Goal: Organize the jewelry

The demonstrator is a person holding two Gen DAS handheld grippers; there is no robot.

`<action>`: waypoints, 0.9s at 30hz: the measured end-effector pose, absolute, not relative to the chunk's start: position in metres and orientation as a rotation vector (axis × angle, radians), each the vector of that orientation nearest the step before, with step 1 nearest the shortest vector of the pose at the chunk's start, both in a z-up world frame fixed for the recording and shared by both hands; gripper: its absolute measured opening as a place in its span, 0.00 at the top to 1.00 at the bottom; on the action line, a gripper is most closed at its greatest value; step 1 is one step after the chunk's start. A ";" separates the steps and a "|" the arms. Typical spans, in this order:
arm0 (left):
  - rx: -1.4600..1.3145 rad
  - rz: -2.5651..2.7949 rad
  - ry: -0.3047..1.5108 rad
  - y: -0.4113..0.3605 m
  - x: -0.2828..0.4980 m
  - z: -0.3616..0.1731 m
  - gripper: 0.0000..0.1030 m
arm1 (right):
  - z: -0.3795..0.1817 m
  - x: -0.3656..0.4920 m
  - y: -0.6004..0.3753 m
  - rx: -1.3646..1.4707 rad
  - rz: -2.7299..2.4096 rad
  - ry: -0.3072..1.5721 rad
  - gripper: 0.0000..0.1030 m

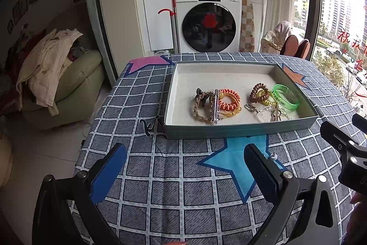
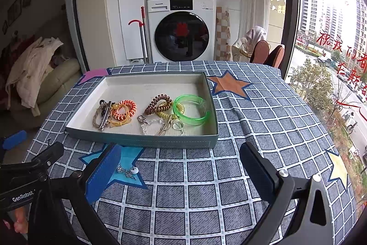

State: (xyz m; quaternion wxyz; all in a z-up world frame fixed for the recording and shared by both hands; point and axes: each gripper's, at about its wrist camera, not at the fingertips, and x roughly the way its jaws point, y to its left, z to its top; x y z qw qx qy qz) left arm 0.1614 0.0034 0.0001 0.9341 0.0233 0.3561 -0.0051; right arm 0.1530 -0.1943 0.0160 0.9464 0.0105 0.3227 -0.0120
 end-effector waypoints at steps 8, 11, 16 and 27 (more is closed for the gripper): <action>0.051 -0.010 0.730 0.003 0.162 0.000 0.00 | 0.016 0.152 -0.195 0.020 -0.026 0.656 0.00; 0.052 -0.009 0.730 0.002 0.162 0.000 0.00 | 0.016 0.152 -0.195 0.021 -0.026 0.656 0.00; 0.054 -0.008 0.730 0.002 0.162 -0.001 0.00 | 0.016 0.152 -0.194 0.021 -0.026 0.655 0.00; 0.051 -0.010 0.731 0.002 0.162 -0.001 0.00 | 0.016 0.152 -0.195 0.020 -0.028 0.655 0.00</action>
